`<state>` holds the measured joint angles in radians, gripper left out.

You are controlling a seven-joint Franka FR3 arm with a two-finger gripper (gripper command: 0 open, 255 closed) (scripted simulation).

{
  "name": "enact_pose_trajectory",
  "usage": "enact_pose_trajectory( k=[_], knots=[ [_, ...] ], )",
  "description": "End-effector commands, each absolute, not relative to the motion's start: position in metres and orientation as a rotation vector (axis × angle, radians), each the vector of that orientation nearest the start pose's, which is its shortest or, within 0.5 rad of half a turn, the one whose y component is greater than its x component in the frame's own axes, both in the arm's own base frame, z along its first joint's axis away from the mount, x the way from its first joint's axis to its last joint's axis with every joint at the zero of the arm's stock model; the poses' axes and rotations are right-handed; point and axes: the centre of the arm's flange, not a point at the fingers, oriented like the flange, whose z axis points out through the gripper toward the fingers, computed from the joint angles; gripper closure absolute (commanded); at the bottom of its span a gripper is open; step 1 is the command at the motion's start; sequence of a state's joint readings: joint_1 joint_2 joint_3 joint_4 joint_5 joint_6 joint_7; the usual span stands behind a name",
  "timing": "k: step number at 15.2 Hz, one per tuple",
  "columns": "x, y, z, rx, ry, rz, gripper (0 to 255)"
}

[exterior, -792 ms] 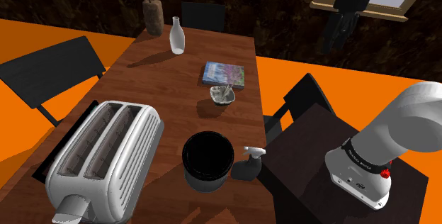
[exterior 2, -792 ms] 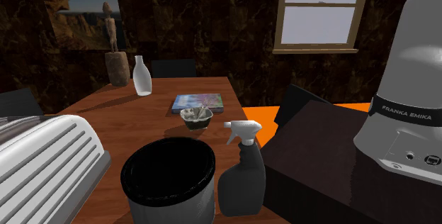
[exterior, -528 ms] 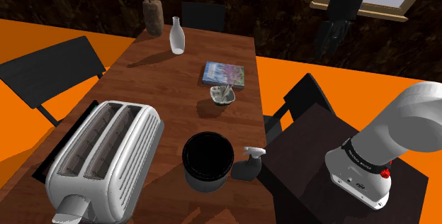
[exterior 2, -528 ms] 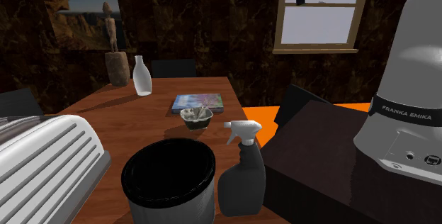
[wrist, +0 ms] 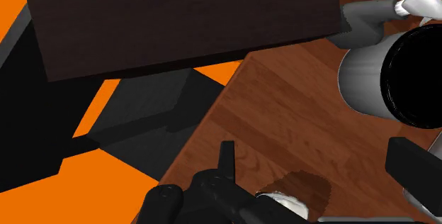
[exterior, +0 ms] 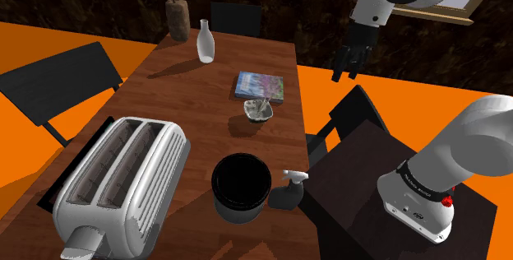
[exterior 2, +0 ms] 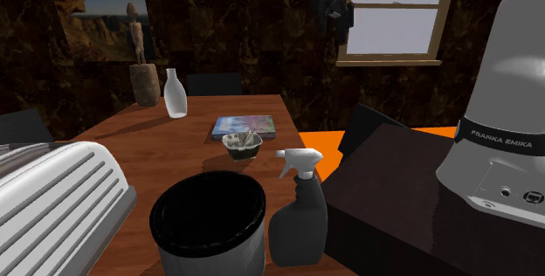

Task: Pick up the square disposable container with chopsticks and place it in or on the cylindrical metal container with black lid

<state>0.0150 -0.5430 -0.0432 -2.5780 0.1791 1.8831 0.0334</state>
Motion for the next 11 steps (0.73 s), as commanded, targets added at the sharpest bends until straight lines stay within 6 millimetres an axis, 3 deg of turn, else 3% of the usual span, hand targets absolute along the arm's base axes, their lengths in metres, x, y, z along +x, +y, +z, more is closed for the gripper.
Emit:
enact_pose_trajectory(
  k=[1,11],
  knots=[
    [0.370,-0.003,0.404,-2.927,0.203,0.204,0],
    [0.436,-0.014,0.296,-2.855,0.310,0.108,0]
  ],
)
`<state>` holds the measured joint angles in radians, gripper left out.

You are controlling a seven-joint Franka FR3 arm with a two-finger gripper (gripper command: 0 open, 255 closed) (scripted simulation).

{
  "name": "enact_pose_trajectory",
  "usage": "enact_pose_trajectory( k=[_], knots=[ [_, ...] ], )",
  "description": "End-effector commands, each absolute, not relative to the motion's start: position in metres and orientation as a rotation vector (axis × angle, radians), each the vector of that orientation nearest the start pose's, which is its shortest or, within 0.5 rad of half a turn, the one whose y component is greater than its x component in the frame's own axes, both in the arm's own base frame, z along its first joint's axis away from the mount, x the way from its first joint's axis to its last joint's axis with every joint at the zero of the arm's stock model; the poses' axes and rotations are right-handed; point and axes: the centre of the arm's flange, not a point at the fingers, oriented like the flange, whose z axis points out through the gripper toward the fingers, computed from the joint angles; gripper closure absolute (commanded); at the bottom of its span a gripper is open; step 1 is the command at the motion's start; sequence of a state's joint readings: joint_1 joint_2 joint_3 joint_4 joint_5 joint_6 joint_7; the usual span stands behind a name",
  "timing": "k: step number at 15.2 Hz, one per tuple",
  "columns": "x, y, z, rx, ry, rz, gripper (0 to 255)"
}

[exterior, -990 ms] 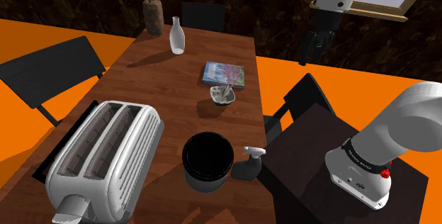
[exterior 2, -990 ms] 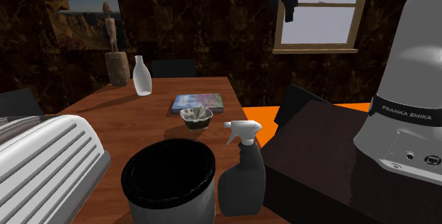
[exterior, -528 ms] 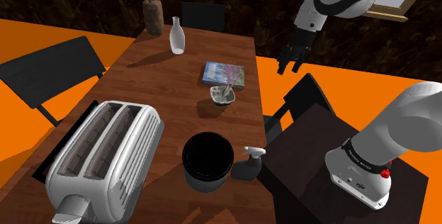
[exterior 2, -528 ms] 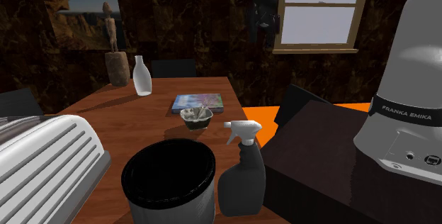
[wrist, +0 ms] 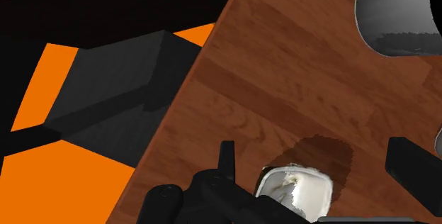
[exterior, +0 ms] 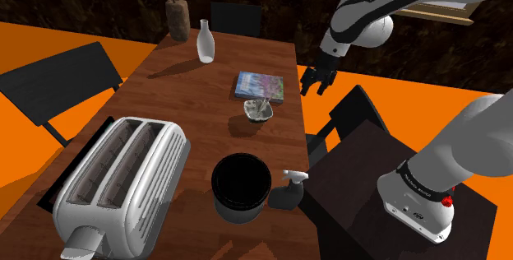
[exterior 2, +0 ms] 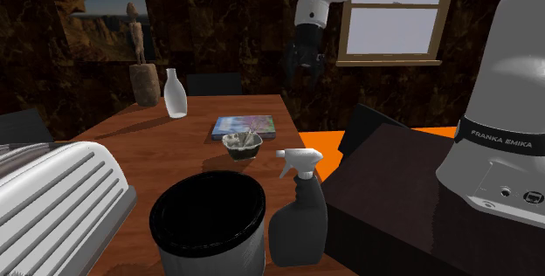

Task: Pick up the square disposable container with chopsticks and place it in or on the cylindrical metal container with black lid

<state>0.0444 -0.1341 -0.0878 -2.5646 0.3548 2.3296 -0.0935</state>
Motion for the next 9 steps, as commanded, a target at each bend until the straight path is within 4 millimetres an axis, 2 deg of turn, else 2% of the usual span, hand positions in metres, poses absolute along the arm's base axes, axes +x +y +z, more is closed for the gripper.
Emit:
enact_pose_trajectory(
  k=[1,9],
  knots=[
    [0.443,-0.015,0.285,-2.847,0.321,0.099,0],
    [0.500,-0.024,0.202,-2.785,0.403,0.025,0]
  ],
)
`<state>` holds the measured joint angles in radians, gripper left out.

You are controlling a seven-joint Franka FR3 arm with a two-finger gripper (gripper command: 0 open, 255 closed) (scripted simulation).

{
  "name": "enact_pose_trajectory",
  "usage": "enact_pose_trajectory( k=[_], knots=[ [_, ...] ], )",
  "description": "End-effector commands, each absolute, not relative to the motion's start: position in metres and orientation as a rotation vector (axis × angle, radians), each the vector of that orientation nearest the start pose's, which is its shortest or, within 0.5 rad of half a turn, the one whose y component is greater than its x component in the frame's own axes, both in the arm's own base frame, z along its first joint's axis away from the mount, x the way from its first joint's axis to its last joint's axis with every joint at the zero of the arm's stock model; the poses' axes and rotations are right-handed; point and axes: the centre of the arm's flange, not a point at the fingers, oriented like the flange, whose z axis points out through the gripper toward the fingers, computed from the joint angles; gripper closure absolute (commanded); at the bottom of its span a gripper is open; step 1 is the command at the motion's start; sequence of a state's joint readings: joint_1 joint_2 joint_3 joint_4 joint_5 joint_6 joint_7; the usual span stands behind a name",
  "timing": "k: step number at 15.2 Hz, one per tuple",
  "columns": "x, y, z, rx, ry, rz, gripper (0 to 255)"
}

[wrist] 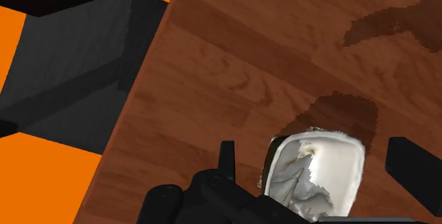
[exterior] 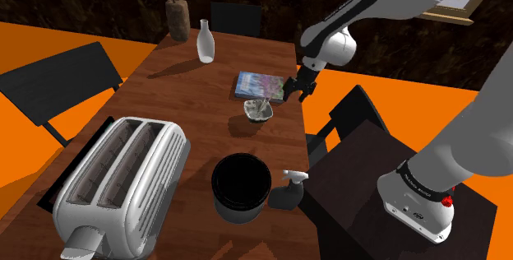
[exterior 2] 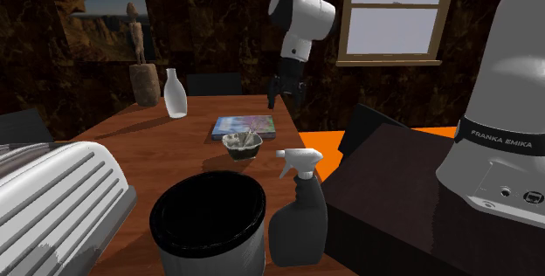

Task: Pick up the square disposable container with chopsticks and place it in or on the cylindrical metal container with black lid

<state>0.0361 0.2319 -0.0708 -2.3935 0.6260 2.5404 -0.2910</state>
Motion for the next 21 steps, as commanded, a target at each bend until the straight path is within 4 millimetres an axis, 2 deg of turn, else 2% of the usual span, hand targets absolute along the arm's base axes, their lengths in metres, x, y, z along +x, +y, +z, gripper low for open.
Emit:
enact_pose_trajectory(
  k=[1,10,11,18,21],
  knots=[
    [0.507,-0.025,0.191,-2.777,0.413,0.016,0],
    [0.576,-0.035,0.100,-2.701,0.500,-0.064,0],
    [0.576,-0.035,0.100,-2.700,0.501,-0.064,0],
    [0.581,-0.020,0.063,-2.700,0.501,-0.064,0],
    [0.581,-0.020,0.063,-2.700,0.501,-0.064,0]
  ],
)
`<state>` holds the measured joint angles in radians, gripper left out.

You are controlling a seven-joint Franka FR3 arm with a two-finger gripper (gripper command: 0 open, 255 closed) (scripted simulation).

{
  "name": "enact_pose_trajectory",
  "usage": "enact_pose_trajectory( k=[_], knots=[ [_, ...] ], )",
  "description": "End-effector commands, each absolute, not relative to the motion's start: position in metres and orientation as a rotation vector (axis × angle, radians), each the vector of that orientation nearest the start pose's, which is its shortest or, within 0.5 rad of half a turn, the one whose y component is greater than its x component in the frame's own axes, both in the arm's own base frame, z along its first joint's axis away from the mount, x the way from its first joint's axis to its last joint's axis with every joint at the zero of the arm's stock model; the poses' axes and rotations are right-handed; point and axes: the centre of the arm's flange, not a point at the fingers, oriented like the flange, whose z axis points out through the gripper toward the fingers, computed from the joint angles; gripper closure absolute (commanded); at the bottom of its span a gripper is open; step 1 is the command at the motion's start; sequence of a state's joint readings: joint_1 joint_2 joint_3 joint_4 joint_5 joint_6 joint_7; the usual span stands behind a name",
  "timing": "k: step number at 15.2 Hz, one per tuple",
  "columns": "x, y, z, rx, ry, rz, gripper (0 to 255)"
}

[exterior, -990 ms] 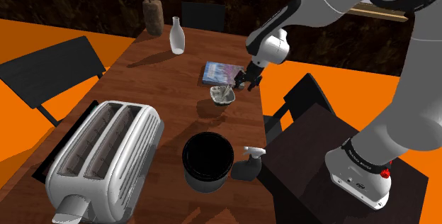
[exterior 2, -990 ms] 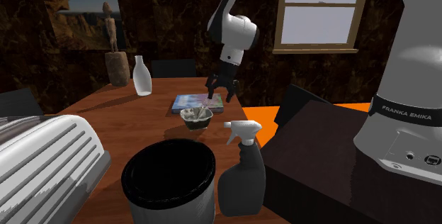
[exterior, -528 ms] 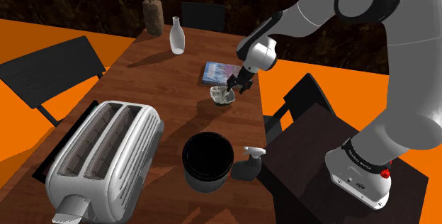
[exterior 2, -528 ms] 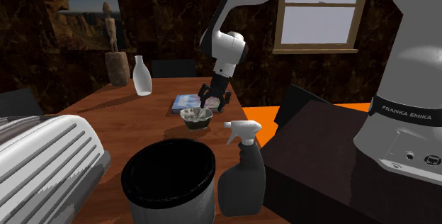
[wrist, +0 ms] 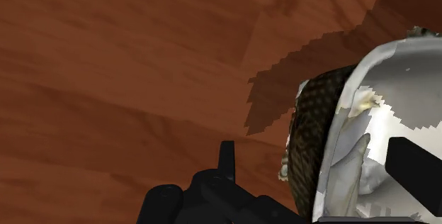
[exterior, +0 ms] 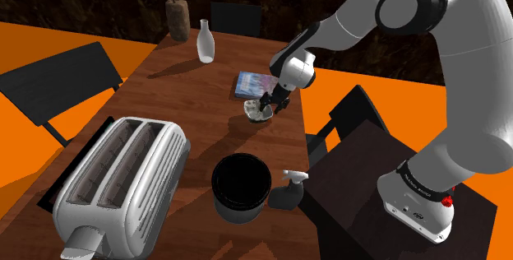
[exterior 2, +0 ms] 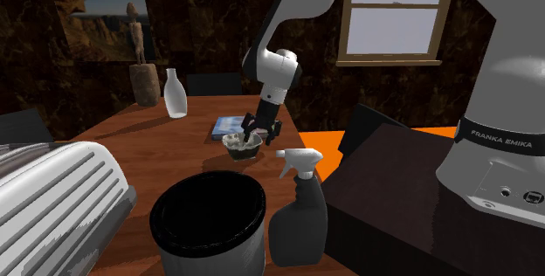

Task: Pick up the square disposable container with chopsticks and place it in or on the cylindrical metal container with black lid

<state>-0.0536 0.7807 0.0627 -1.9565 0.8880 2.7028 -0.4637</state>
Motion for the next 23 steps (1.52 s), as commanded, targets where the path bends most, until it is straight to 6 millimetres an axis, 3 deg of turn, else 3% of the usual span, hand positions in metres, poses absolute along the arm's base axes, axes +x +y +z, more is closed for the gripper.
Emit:
enact_pose_trajectory(
  k=[1,5,6,15,23],
  knots=[
    [0.581,-0.020,0.063,-2.700,0.501,-0.064,0],
    [0.581,-0.020,0.063,-2.700,0.501,-0.064,0],
    [0.581,-0.020,0.063,-2.700,0.501,-0.064,255],
    [0.581,-0.020,0.063,-2.700,0.501,-0.064,255],
    [0.581,-0.020,0.105,-2.700,0.501,-0.064,255]
  ],
)
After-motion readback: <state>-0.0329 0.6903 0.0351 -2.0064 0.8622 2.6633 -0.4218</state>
